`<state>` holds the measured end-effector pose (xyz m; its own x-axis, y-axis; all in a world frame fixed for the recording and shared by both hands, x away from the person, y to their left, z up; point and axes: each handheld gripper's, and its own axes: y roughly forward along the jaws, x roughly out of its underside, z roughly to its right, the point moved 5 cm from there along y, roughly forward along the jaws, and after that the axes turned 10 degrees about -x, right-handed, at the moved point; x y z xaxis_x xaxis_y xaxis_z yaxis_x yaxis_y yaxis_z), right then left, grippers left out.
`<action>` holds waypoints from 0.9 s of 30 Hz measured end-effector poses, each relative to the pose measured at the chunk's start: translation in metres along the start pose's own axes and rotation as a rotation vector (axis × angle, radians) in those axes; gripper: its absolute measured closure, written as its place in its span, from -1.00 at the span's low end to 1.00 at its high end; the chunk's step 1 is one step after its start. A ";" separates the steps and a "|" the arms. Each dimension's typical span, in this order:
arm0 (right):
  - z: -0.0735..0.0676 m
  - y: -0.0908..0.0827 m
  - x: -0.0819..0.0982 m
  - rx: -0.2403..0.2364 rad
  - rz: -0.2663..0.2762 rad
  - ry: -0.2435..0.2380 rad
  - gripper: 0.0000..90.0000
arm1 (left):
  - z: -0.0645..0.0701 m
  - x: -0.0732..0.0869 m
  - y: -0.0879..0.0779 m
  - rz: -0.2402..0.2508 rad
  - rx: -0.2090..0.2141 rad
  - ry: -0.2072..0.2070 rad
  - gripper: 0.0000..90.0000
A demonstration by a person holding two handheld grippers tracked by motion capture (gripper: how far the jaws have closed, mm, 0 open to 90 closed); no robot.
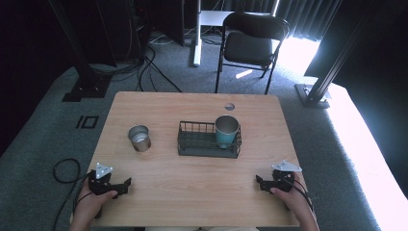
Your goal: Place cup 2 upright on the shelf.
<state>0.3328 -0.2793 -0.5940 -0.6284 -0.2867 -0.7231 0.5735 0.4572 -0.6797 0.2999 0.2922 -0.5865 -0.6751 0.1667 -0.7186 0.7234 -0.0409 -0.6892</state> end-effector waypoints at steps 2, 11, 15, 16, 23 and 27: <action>0.000 0.000 0.000 0.000 0.000 0.000 -0.76 | 0.001 -0.005 -0.001 0.016 0.009 -0.003 -0.98; 0.000 0.000 0.000 0.000 0.000 0.000 -0.76 | 0.006 -0.026 0.003 0.067 0.030 0.010 -0.98; 0.000 0.000 0.000 0.000 0.001 0.000 -0.76 | 0.008 -0.038 0.005 0.097 0.040 0.006 -0.98; 0.000 0.000 0.000 0.000 0.000 0.000 -0.76 | 0.009 -0.041 0.006 0.104 0.044 0.008 -0.98; 0.000 0.000 0.000 0.000 0.000 -0.001 -0.76 | 0.012 -0.055 0.011 0.133 0.053 0.019 -0.98; 0.000 0.000 0.000 0.001 0.000 0.000 -0.76 | 0.013 -0.073 0.018 0.186 0.045 0.017 -0.98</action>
<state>0.3327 -0.2793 -0.5941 -0.6287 -0.2868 -0.7229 0.5736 0.4567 -0.6800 0.3606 0.2663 -0.5479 -0.5274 0.1688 -0.8327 0.8282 -0.1164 -0.5482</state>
